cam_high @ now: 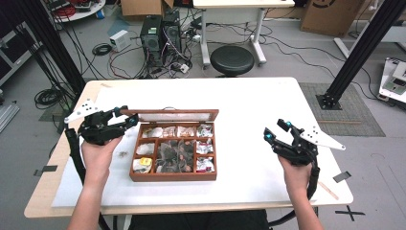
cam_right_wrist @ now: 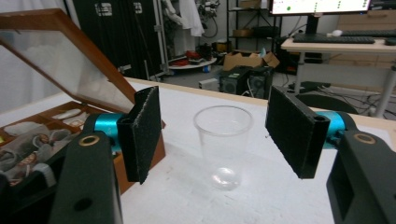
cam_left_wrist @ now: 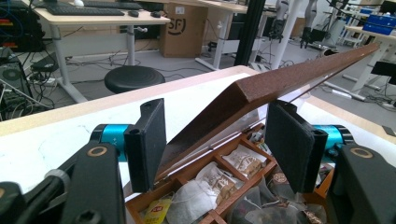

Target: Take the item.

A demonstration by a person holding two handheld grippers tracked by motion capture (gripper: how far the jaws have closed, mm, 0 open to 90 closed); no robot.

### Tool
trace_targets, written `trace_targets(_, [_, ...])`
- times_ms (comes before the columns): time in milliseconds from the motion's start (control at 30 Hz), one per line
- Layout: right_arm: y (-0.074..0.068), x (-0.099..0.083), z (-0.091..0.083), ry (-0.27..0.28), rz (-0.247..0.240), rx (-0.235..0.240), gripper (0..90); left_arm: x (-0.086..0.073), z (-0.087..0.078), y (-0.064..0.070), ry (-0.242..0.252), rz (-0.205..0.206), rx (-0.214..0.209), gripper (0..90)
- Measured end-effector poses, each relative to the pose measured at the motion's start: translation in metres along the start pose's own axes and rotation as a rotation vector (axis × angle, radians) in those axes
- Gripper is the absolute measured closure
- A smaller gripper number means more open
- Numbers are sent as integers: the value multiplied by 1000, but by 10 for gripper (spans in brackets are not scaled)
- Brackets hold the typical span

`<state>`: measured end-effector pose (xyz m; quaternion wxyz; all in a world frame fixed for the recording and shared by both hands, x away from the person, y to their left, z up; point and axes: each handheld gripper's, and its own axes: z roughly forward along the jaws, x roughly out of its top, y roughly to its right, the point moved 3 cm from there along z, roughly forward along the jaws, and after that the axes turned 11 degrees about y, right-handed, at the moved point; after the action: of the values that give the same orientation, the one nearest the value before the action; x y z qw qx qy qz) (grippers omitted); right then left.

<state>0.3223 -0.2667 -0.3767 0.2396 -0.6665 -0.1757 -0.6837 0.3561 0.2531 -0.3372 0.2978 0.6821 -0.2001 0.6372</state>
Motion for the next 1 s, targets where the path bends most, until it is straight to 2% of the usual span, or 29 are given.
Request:
trace_targets(167, [-8, 3, 2, 13, 0, 43, 396, 0, 0, 0, -1, -2, -1, 390])
trace_targets(600, [-37, 3, 16, -6, 5, 163, 406, 0, 0, 0, 0, -4, 2, 392])
trace_targets(1000, [-68, -6, 36, -64, 16, 264, 418, 0, 0, 0, -2, -3, 1, 393])
